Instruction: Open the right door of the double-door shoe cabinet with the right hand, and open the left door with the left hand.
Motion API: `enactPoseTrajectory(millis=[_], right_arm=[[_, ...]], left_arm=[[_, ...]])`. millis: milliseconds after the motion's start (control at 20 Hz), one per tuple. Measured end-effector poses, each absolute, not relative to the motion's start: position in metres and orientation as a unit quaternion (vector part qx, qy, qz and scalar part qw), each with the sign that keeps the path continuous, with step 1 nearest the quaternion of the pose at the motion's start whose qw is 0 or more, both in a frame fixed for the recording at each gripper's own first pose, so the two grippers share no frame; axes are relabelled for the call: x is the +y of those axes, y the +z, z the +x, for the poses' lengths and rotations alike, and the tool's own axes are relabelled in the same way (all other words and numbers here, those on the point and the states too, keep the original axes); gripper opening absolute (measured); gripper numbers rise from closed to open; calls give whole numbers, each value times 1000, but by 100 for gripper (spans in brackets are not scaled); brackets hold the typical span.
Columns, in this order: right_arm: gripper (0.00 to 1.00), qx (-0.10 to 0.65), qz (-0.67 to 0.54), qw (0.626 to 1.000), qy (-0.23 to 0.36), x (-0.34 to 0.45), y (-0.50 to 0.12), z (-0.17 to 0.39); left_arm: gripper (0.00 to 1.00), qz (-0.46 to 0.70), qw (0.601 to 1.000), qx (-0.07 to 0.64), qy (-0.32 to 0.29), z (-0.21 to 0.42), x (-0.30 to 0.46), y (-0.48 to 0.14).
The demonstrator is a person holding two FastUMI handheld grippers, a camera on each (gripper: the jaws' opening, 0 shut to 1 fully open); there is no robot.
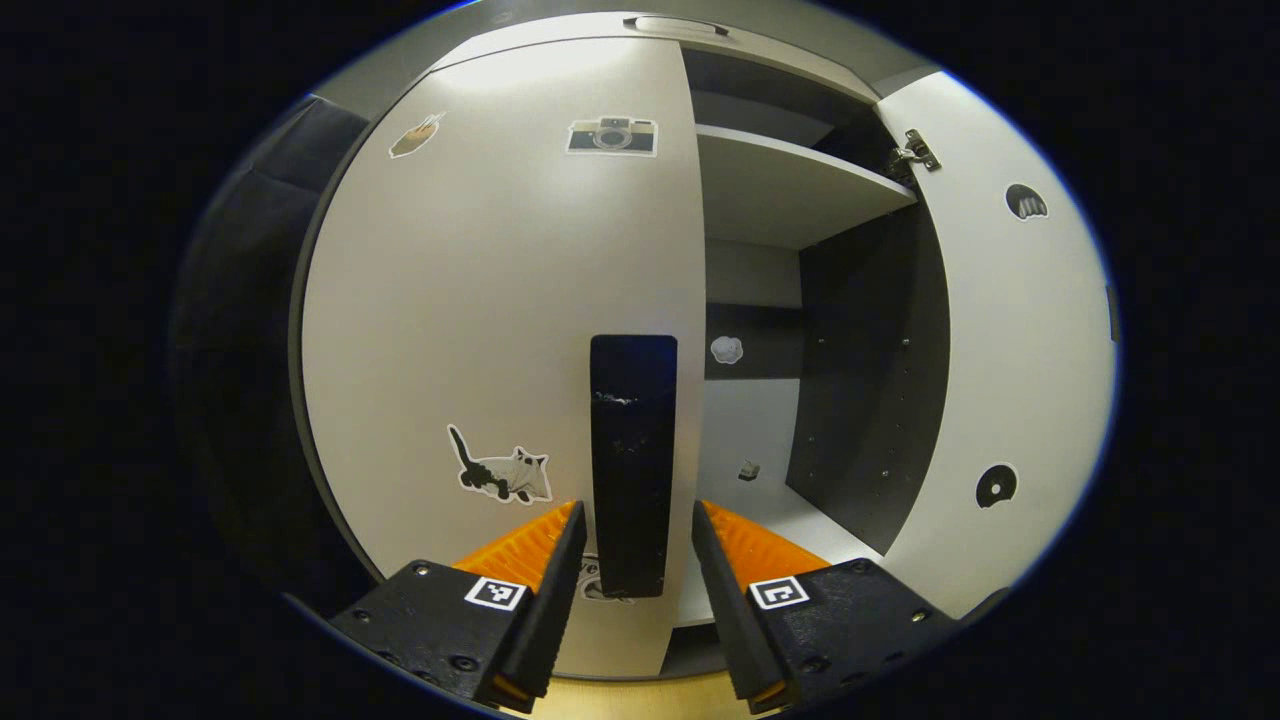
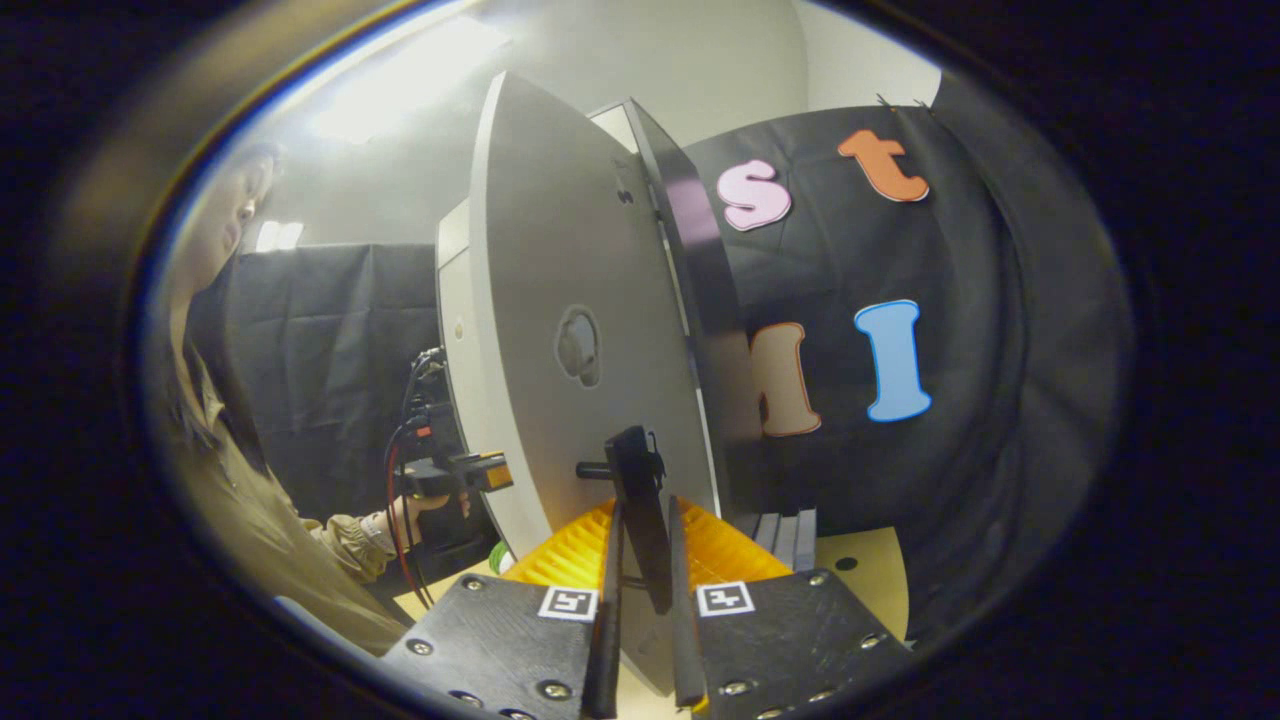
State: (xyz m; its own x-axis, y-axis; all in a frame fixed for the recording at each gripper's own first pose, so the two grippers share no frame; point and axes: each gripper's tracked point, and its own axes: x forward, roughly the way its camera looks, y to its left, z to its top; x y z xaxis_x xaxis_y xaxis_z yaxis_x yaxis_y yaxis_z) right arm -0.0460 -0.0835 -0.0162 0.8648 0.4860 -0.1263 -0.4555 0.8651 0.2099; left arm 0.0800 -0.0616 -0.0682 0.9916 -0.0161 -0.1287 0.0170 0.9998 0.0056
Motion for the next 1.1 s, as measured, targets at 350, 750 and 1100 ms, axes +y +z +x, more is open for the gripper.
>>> enactPoseTrajectory(millis=[350,750,1100], right_arm=[[22,108,77,970,205,-106,-23,-62],[22,107,77,971,202,-95,-25,-72],[22,120,64,965,222,-62,-28,-95]], left_arm=[[33,3,998,69,-1,83,-57,-70],[21,-5,996,80,-25,77,-56,-72],[19,-10,996,83,-44,68,-50,-72]])
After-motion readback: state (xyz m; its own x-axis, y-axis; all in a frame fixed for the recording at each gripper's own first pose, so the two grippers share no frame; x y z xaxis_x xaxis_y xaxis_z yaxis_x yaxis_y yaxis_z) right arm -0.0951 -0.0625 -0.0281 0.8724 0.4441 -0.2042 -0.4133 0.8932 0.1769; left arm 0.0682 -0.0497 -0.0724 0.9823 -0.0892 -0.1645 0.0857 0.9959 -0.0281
